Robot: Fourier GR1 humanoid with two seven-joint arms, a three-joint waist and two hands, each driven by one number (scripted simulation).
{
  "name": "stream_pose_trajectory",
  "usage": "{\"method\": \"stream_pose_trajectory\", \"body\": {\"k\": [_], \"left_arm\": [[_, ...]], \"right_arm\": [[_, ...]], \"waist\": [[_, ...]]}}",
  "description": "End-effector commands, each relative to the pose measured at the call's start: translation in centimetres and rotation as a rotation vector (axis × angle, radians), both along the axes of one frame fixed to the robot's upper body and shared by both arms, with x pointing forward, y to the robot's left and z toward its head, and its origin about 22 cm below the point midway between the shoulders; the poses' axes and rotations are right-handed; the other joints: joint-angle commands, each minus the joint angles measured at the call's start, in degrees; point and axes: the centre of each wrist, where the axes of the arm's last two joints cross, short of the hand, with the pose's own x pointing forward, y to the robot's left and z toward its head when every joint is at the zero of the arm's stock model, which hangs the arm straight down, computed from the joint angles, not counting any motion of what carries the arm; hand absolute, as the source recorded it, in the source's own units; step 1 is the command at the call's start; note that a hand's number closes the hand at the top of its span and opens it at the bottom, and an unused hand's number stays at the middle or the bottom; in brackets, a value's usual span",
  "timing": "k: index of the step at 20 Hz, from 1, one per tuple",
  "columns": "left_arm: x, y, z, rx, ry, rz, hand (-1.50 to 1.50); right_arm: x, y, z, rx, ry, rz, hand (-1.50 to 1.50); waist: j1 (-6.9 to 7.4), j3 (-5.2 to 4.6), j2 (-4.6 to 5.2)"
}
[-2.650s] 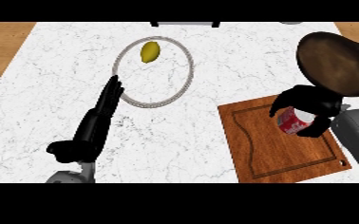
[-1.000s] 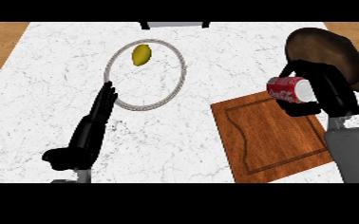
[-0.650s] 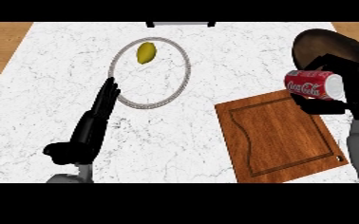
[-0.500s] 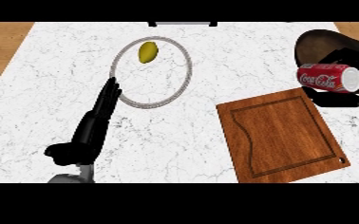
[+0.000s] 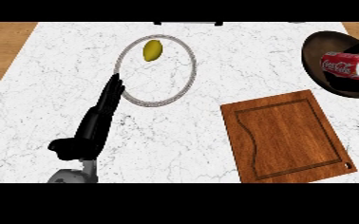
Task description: Pick the can from the cutting board and place it in the pan
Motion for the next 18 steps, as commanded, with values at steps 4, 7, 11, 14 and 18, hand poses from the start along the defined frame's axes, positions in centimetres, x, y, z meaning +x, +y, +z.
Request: {"method": "stream_pose_trajectory", "body": {"k": [4, 7, 11, 14, 18], "left_arm": [[-0.9, -0.4, -0.2, -0.012, -0.006, -0.031, 0.00], [-1.6, -1.4, -0.9, -0.005, -0.008, -0.047, 0.00], [0.1, -1.8, 0.2, 0.009, -0.020, -0.040, 0.00], [0.1, -2.8, 0.2, -0.011, -0.019, -0.053, 0.00], [0.7, -2.5, 0.9, -0.001, -0.041, -0.079, 0.00]], "right_arm": [[0.6, -5.8, 0.5, 0.063, -0.139, -0.114, 1.50], [1.8, -4.8, -0.4, 0.047, -0.149, -0.122, 1.50], [1.5, -7.3, 1.9, 0.046, -0.159, -0.132, 1.50], [0.8, -7.6, 0.0, 0.099, 0.064, -0.128, 1.50], [0.7, -7.4, -0.8, 0.031, 0.355, -0.066, -1.50]], "waist": [[1.56, 0.17, 0.52], [2.29, 0.18, 0.76], [2.69, 0.27, 1.24], [3.09, 0.22, 1.46], [4.98, 0.21, 2.04]]}}
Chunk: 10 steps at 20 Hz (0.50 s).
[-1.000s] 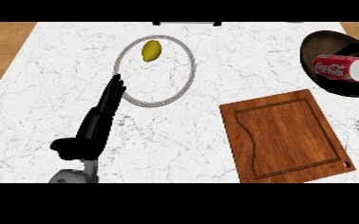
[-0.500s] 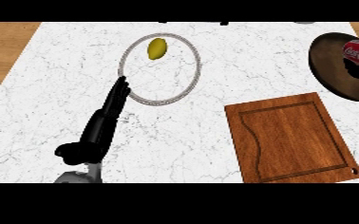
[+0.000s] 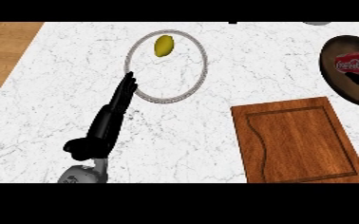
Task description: Pick the can from the cutting board and place it in the pan
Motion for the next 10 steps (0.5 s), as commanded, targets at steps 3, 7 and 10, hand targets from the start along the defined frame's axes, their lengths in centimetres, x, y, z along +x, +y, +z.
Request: {"method": "stream_pose_trajectory", "body": {"k": [3, 7, 10], "left_arm": [[0.2, -0.4, 0.0, -0.011, -0.002, -0.019, 0.00], [0.1, -1.6, 0.3, -0.001, 0.006, -0.031, 0.00], [0.1, -0.3, -0.1, 0.003, 0.004, 0.004, 0.00]], "right_arm": [[0.7, 0.6, -0.1, 0.149, 0.223, 0.115, -1.50], [1.4, 1.9, -0.8, 0.188, 0.152, 0.161, -1.50], [1.6, 1.6, 0.1, 0.289, -0.039, 0.174, -1.50]], "waist": [[1.08, 0.17, 0.42], [0.66, 0.31, 0.26], [-0.37, 0.33, -0.05]]}}
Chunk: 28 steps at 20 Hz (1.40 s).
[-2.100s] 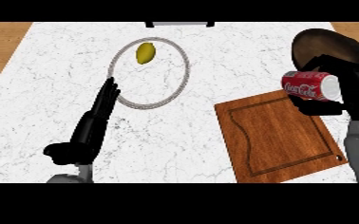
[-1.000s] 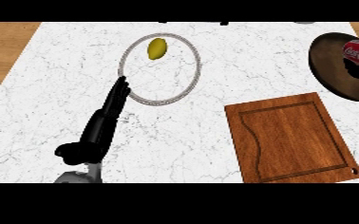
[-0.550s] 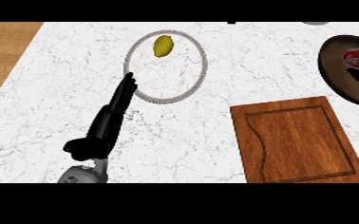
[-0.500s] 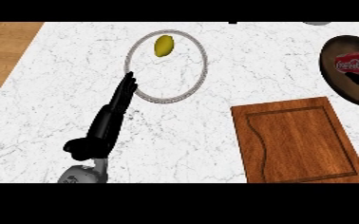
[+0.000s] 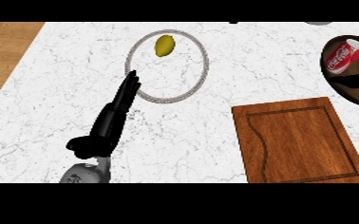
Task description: Pick the can from the cutting board and place it in the pan
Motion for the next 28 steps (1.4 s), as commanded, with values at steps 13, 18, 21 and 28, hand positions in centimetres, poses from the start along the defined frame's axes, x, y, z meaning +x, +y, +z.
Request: {"method": "stream_pose_trajectory", "body": {"k": [13, 18, 21, 28], "left_arm": [[0.0, 1.2, 0.0, -0.005, 0.017, 0.037, 0.00], [-0.4, 3.0, -1.0, 0.020, 0.024, 0.047, 0.00], [-0.6, 2.8, -1.3, -0.001, 0.040, 0.063, 0.00], [-1.4, 2.2, -1.7, 0.015, 0.025, 0.052, 0.00]], "right_arm": [[-4.8, -5.8, 0.5, 0.473, -0.234, 0.069, -1.50], [-7.4, -8.3, 0.9, 0.540, -0.190, 0.221, -1.50], [-9.5, -9.6, 0.3, 0.544, -0.196, 0.265, -1.50], [-11.9, -11.1, 0.2, 0.495, -0.209, 0.283, -1.50]], "waist": [[-2.35, 0.06, -0.57], [-2.80, -0.03, -0.86], [-3.10, -0.04, -1.07], [-3.31, -0.01, -1.28]]}}
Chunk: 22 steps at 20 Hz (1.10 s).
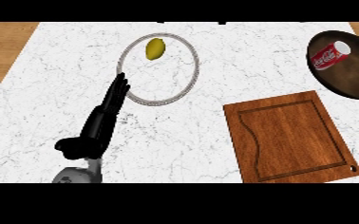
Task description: Pick the can from the cutting board and place it in the pan
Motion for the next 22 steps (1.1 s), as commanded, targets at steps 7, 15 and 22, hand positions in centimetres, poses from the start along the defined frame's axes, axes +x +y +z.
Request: {"method": "stream_pose_trajectory", "body": {"k": [7, 15, 22], "left_arm": [[0.0, -0.7, -0.1, 0.006, 0.005, 0.002, 0.00], [-0.5, 0.8, 0.0, 0.012, 0.006, 0.008, 0.00], [-0.8, 0.6, -1.0, 0.003, -0.010, 0.009, 0.00]], "right_arm": [[-2.4, -0.8, -1.5, 0.001, -0.036, 0.117, -1.50], [-3.1, -1.6, -0.8, -0.070, -0.009, 0.060, -1.50], [-3.5, -1.4, -1.6, -0.128, -0.054, 0.071, -1.50]], "waist": [[-0.22, 0.01, -0.21], [0.25, -0.03, -0.27], [-0.20, -0.08, -0.27]]}}
